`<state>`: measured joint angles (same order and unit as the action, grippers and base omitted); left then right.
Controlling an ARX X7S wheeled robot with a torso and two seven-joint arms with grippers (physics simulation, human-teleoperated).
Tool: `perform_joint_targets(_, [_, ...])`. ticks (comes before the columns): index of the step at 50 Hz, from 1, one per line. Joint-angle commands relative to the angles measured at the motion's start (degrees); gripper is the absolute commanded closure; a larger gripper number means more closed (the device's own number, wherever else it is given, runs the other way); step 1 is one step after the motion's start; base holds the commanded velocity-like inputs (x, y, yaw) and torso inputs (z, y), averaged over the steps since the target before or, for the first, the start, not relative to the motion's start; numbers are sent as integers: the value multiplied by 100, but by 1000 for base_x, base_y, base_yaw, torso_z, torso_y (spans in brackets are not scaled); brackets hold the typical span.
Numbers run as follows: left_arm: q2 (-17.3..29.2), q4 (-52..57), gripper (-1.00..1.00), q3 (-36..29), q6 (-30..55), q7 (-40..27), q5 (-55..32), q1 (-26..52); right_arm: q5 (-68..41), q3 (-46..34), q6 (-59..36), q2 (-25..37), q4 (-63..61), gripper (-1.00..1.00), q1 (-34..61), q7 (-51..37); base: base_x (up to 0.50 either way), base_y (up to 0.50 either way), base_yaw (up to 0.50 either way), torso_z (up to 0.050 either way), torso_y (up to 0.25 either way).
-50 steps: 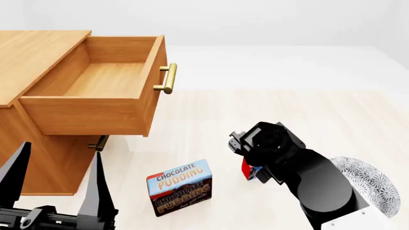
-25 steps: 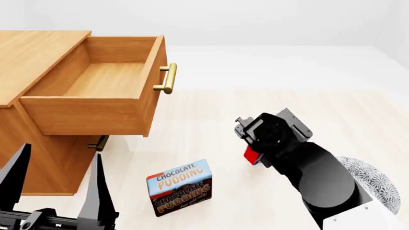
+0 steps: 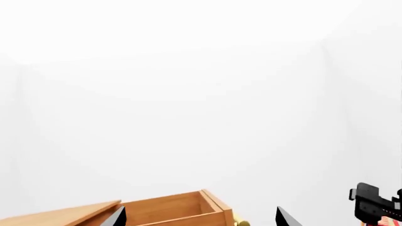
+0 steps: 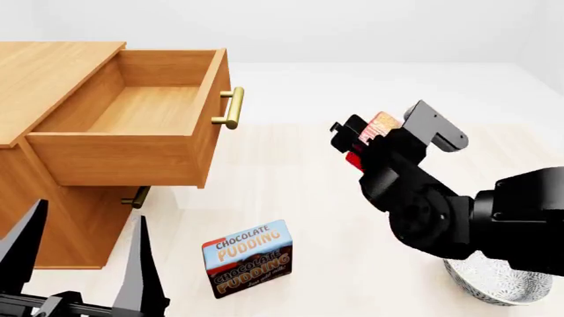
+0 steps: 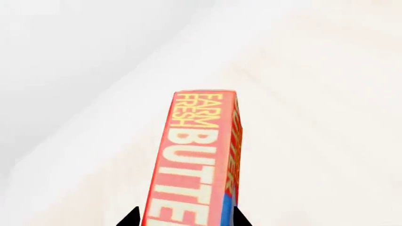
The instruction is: Put the butter at the back in the top drawer of the cabinet and close it.
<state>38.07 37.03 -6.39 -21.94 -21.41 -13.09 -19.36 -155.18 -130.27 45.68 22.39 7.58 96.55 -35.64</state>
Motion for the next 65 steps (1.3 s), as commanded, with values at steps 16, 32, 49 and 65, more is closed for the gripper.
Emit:
perform_joint_targets(16, [42,329,-100,-53,369,-72,58,118,3408,-394,1283,1061,-3069,100,1356,-594,0,0,0,0,1])
perform_joint_targets(32, [-22,413,-100,-145,619,-147,295,213,4850,345,1274,1628,-3710,100,1058,-545,0,0,0,0,1])
perform_joint_targets(49, [-527,786,-100,-805,1924,-299,1900,1014,5720,1020,1117,1763,-4695,100,1185,-1114,0,0,0,1,1])
perform_joint_targets(65, [-1076,664,-100,-1467,2626,-208,3053,1755,6257,1347,923,1588,-5097,100,1089,-1629,0,0,0,0,1])
